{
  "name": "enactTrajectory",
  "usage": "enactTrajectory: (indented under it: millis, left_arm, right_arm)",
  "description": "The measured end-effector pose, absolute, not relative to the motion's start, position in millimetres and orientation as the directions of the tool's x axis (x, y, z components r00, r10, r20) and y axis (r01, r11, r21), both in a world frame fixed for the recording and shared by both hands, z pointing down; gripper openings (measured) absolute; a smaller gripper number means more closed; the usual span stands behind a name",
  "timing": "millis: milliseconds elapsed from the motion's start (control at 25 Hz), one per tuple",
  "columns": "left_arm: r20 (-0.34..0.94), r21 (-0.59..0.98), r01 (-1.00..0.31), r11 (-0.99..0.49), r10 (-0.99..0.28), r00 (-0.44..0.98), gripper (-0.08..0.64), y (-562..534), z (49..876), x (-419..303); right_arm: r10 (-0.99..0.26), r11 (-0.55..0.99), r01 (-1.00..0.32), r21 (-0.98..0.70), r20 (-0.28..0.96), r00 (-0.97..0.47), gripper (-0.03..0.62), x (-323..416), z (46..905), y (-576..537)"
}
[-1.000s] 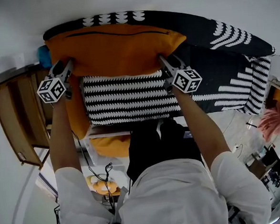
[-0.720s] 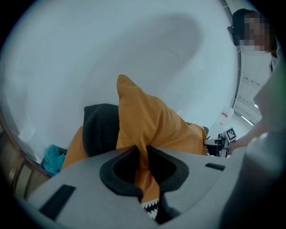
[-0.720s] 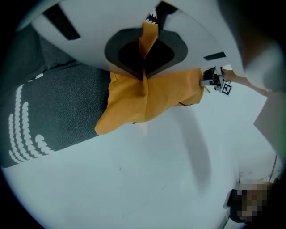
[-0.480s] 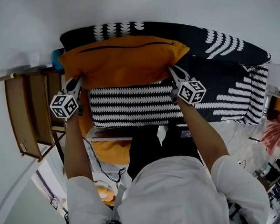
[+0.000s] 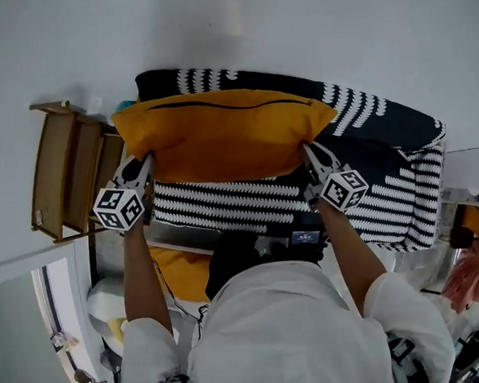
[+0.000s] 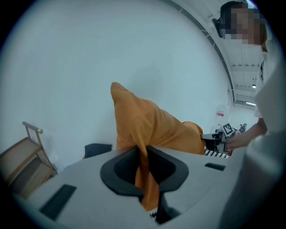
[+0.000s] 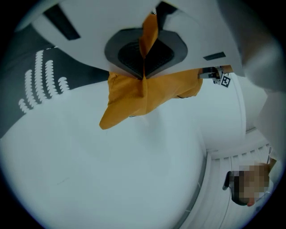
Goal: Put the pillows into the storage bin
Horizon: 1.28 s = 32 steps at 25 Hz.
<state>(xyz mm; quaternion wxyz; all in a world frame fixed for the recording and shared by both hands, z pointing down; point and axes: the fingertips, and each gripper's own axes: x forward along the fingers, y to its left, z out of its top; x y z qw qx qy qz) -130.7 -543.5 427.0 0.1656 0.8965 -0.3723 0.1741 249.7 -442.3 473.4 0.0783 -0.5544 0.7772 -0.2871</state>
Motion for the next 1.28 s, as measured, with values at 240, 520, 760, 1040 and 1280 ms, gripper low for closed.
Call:
enactTrajectory:
  millis: [240, 520, 760, 1040, 1280]
  left_arm:
    - [0.367, 0.116, -0.781, -0.614, -0.704, 0.608, 0.052, -428, 346, -123]
    - [0.357, 0.064, -0.838, -0.541, -0.772, 0.526, 0.052, -307, 305, -144]
    - [0.4, 0.068, -0.896, -0.44, -0.81, 0.428, 0.051, -225, 305, -197]
    - [0.45, 0.073, -0.955, -0.286, -0.846, 0.288, 0.051, -138, 317, -271]
    - [0.487, 0.06, -0.979, -0.196, -0.85, 0.2, 0.052, -62, 322, -358]
  right_arm:
    - [-0.883, 0.36, -0.776, -0.517, 0.081, -0.463, 0.032, 266, 402, -368]
    - [-0.816, 0.465, -0.706, -0.534, 0.049, -0.576, 0.032, 245, 375, -291]
    - [-0.737, 0.512, -0.648, -0.564, 0.098, -0.669, 0.032, 189, 387, -250]
    - [-0.624, 0.586, -0.548, -0.596, 0.1, -0.775, 0.032, 108, 396, -222]
    - [-0.545, 0.611, -0.481, -0.629, 0.107, -0.831, 0.032, 12, 407, -175]
